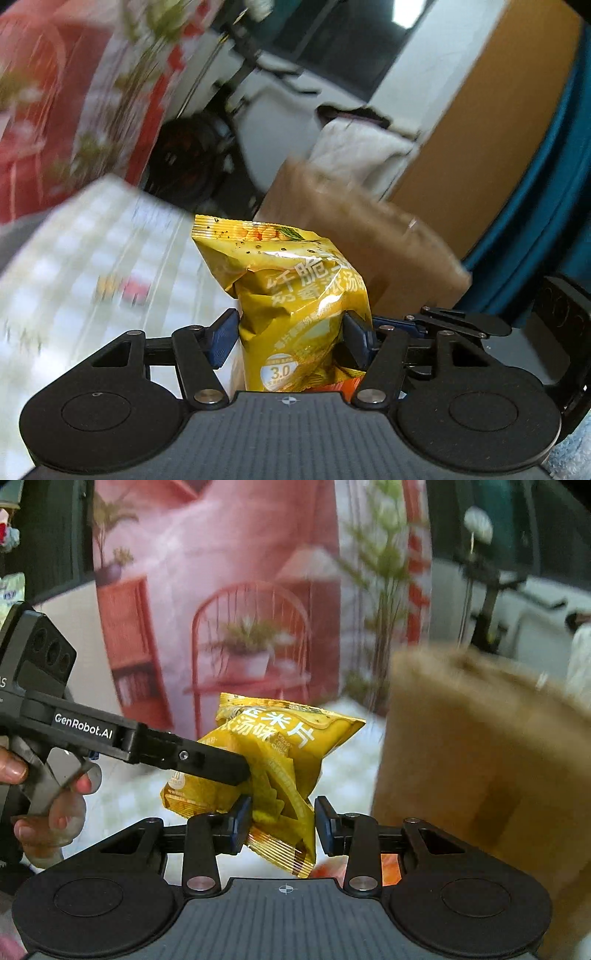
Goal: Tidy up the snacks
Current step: 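Lift the yellow chip bag into the box and open both grippers, then move both grippers back toward the snack pile beside the box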
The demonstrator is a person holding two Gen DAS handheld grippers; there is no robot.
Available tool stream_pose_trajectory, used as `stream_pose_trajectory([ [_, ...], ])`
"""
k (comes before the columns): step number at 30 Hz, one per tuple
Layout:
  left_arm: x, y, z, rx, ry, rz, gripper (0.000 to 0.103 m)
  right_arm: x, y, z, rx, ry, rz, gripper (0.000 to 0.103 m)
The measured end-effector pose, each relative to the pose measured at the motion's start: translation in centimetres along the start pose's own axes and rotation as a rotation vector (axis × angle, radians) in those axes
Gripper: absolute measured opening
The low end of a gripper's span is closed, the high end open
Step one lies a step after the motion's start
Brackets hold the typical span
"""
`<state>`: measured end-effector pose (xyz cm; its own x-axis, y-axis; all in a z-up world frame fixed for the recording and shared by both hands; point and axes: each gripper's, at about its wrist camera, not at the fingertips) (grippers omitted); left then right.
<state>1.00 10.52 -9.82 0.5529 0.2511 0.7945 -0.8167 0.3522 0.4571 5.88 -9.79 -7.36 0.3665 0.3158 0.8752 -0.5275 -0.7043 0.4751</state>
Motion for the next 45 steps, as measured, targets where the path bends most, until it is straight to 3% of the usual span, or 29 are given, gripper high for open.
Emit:
stream_pose_trajectory([
  [6, 5.8, -1.7, 5.6, -0.036, -0.171, 0.094, 0.064, 3.9, 3.0, 3.6, -0.098, 0.022, 0.103, 0.034],
  [11, 9.4, -6.1, 9.8, -0.077, -0.266, 0.098, 0.064, 5.7, 4.3, 7.7, -0.196, -0.012, 0.137, 0.034],
  [17, 11.8, -11.1, 11.8, -0.134, -0.255, 0.053, 0.064, 6.4, 5.6, 12.5, -0.266, -0.085, 0.168, 0.034],
  [21, 12.3, -13.7, 11.8, -0.125, -0.276, 0.027, 0.064, 6.3, 5.0, 15.6, -0.306, -0.119, 0.143, 0.036],
  [23, 11.8, -14.3, 12.2, -0.088, -0.283, 0.023, 0.065, 5.9, 4.7, 16.4, -0.358, -0.117, 0.136, 0.045],
  [25, 11.5, -14.3, 12.1, -0.044, -0.277, 0.025, 0.068, 5.1, 4.9, 16.7, -0.407, -0.136, 0.169, 0.082],
  [29, 11.1, -12.8, 10.8, 0.007, -0.241, 0.054, 0.087, 3.0, 7.1, 18.0, -0.393, -0.217, 0.276, 0.103],
  [36, 10.6, -10.8, 11.2, 0.126, -0.22, 0.141, 0.096, -1.6, 11.3, 19.6, -0.331, -0.435, 0.515, 0.103],
  [39, 10.2, -9.9, 11.8, 0.163, -0.234, 0.153, 0.096, -3.0, 12.1, 20.6, -0.302, -0.559, 0.55, 0.103],
  [42, 9.7, -9.2, 11.9, 0.183, -0.233, 0.181, 0.096, -4.8, 13.1, 21.4, -0.215, -0.657, 0.607, 0.103],
  [45, 8.9, -8.4, 11.8, 0.167, -0.239, 0.236, 0.096, -5.5, 13.8, 21.1, -0.24, -0.663, 0.63, 0.103],
])
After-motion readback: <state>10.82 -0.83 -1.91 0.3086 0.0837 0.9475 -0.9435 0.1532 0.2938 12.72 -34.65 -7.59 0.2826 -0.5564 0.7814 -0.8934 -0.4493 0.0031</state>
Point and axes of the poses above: each gripper's, at about its wrist camera, not at the fingertips, and y roughly against the way its jaws point, z to its right, x to its top, and after that the axes turned 5 degrees about x, right-handed
